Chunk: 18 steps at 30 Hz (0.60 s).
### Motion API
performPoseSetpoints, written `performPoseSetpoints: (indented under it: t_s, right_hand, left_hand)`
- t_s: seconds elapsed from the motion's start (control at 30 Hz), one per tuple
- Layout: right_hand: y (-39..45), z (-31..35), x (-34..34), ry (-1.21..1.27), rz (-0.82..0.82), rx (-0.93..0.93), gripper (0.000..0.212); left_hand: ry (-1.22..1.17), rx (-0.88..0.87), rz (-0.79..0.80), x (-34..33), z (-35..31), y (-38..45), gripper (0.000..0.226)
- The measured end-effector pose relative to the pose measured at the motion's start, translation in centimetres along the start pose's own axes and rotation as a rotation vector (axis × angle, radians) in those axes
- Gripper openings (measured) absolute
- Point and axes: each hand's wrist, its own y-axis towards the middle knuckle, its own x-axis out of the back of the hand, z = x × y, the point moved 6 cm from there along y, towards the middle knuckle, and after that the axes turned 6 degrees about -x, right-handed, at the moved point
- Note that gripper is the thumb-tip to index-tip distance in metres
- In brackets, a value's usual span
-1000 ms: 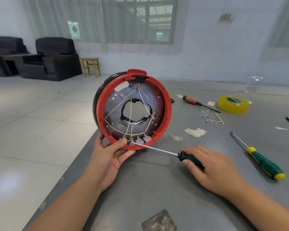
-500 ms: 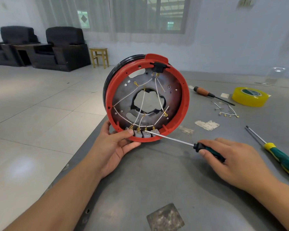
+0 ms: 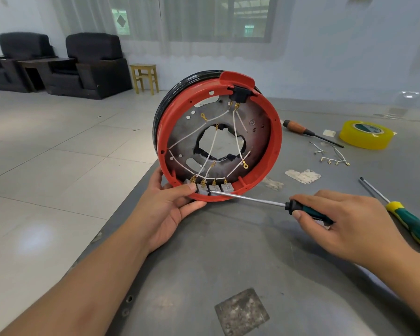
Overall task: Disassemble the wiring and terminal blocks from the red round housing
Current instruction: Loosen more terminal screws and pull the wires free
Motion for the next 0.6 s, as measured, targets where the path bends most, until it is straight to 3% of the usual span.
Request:
performPoseSetpoints:
  t_s: [0.6]
  right_hand:
    - [0.36,0.49,-0.25,-0.1,0.042,0.147,0.037]
  left_hand:
    - [0.037,-0.008,-0.009,-0.02,0.17,0.01,0.075]
